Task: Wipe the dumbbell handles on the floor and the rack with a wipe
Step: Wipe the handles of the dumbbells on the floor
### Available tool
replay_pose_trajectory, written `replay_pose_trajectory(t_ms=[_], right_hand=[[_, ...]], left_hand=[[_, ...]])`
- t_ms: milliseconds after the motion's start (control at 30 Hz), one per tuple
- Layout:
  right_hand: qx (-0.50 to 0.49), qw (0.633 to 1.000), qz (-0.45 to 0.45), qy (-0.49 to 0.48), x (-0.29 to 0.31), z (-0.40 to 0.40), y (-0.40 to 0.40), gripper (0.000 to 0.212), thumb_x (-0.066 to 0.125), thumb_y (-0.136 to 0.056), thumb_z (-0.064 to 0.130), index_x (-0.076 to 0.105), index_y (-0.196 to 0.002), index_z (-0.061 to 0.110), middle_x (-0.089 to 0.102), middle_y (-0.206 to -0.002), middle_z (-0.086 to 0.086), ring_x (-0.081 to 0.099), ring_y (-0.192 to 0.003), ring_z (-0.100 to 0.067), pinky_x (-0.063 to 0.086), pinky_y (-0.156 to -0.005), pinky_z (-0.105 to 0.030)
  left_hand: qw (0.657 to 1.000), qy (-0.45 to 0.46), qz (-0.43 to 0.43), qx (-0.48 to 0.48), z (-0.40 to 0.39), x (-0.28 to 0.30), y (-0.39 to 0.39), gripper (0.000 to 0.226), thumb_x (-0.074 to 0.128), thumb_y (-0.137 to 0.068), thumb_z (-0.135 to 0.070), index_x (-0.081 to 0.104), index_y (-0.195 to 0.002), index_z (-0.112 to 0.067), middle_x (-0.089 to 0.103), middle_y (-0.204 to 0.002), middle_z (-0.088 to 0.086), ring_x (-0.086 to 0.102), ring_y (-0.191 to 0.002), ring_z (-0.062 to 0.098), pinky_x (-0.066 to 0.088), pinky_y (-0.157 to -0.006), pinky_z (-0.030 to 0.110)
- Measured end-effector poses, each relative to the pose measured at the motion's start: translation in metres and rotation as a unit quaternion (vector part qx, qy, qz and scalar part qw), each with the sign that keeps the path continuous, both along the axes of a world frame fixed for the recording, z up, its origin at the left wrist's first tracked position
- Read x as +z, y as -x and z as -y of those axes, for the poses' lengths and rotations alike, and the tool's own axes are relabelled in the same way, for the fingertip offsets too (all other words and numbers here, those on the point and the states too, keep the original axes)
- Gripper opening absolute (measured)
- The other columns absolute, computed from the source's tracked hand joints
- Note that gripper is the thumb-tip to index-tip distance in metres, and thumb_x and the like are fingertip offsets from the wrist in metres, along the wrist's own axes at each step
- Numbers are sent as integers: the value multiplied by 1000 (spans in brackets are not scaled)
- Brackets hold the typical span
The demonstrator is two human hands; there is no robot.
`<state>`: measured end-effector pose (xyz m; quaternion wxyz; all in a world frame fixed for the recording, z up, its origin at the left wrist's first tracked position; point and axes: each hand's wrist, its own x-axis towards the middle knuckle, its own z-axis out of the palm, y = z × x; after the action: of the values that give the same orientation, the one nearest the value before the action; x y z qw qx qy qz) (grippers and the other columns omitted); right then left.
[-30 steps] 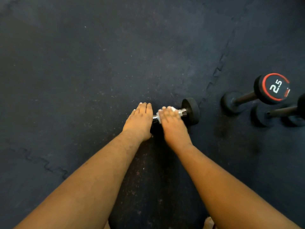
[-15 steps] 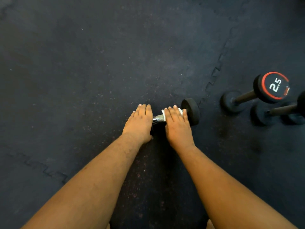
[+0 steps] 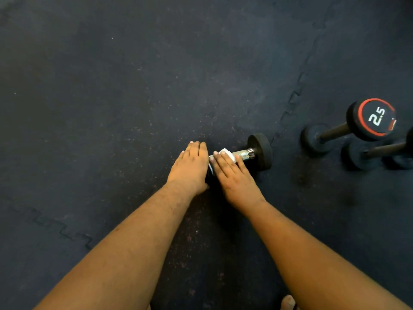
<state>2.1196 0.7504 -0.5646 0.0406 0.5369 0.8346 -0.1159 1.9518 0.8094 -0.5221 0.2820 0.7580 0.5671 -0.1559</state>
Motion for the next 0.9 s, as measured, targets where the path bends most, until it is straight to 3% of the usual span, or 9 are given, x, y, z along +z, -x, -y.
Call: replay_pose_trajectory(t_ms=[100, 167, 267, 367, 467, 633, 800, 900], right_hand=[[-22, 998, 61, -15, -5, -29, 5, 49, 52, -93, 22, 49, -140, 8, 58, -131, -13, 51, -130, -32, 21, -123, -54], [-66, 994, 86, -20, -1, -40, -1, 34, 55, -92, 22, 58, -123, 10, 62, -111, -10, 58, -111, -30, 22, -123, -52], [-130, 986, 101, -37, 1, -25, -15, 48, 49, -95, 12, 43, -142, 1, 52, -138, -22, 44, -136, -38, 18, -125, -50], [-119, 992, 29, -38, -1, -3, 6, 59, 37, -95, 10, 29, -153, -1, 34, -156, -25, 25, -149, -42, 18, -124, -53], [-37, 999, 8, -38, -9, -10, 7, 61, 40, -93, 16, 35, -152, 3, 40, -154, -19, 32, -147, -35, 22, -123, -50], [-167, 985, 35, -38, -9, -16, -3, 60, 54, -94, 9, 35, -151, 5, 41, -153, -18, 29, -149, -34, 19, -124, -48], [-77, 991, -112, -15, -10, -7, 30, 57, 53, -91, 4, 45, -148, 2, 46, -153, -16, 36, -147, -31, 26, -122, -48], [-146, 965, -215, -27, -13, 22, 28, 52, 38, -94, 8, 52, -144, 6, 49, -151, -12, 39, -145, -26, 26, -122, -40]], left_hand=[[1000, -9, -11, -11, 1, -2, 0, 124, 87, -76, -35, 1, -161, -7, 8, -168, 14, 4, -157, 27, 15, -127, 43], [1000, -13, -13, -14, 2, -1, 0, 125, 88, -75, -36, 2, -161, -6, 10, -168, 14, 5, -157, 28, 16, -127, 44], [1000, -17, -17, -17, 3, 1, -1, 125, 88, -75, -37, 3, -161, -6, 10, -168, 15, 6, -157, 28, 17, -127, 44], [1000, -10, -13, -13, 2, 0, -1, 124, 87, -76, -36, 2, -161, -6, 8, -168, 14, 4, -157, 28, 16, -127, 44], [1000, -5, -14, -12, 0, -1, 0, 124, 87, -77, -35, 1, -161, -6, 7, -169, 14, 4, -157, 28, 16, -127, 44], [1000, -7, -11, -12, 1, 1, -1, 126, 89, -75, -35, 2, -161, -7, 8, -168, 14, 4, -157, 28, 15, -127, 44], [1000, -13, -7, -11, 0, 2, 0, 117, 84, -80, -23, 1, -161, -7, 7, -169, 14, 3, -158, 27, 14, -128, 43], [1000, -16, -3, -12, 1, 3, 0, 117, 84, -80, -26, 1, -161, -5, 7, -168, 14, 3, -157, 27, 14, -128, 42]])
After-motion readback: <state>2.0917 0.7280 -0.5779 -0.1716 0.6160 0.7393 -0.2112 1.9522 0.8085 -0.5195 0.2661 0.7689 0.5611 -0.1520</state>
